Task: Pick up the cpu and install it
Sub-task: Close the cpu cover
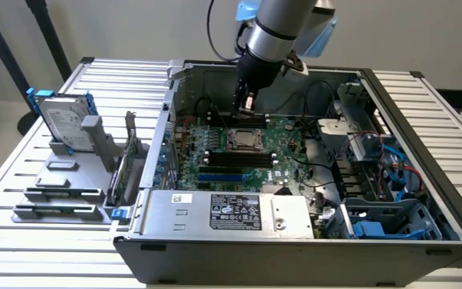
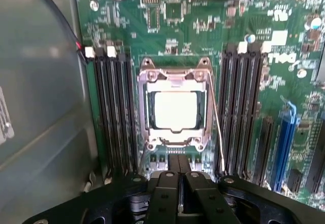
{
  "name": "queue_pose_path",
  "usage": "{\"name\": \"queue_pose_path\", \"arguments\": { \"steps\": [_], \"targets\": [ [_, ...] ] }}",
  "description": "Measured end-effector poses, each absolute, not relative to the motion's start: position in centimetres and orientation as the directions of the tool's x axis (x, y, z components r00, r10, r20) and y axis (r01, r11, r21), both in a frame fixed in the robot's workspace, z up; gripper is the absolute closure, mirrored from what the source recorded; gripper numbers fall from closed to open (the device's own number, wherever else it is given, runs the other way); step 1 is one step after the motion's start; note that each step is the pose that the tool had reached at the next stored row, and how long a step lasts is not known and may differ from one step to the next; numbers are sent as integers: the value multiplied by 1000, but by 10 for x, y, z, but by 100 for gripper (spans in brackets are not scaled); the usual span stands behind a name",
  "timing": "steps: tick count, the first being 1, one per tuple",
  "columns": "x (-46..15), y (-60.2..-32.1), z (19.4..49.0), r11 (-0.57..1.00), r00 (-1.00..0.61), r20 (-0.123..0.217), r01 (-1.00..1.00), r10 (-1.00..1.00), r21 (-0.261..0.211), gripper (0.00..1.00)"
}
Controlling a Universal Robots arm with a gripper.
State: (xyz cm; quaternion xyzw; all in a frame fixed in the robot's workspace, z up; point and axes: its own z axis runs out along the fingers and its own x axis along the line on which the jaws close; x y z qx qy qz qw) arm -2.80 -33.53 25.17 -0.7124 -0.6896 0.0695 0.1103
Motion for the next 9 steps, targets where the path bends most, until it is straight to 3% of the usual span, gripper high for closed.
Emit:
{"name": "queue_pose_path", "arguments": {
  "steps": [9],
  "targets": [
    [-41,-336,252,-25,39,53,967,998,-253,89]
  ]
}}
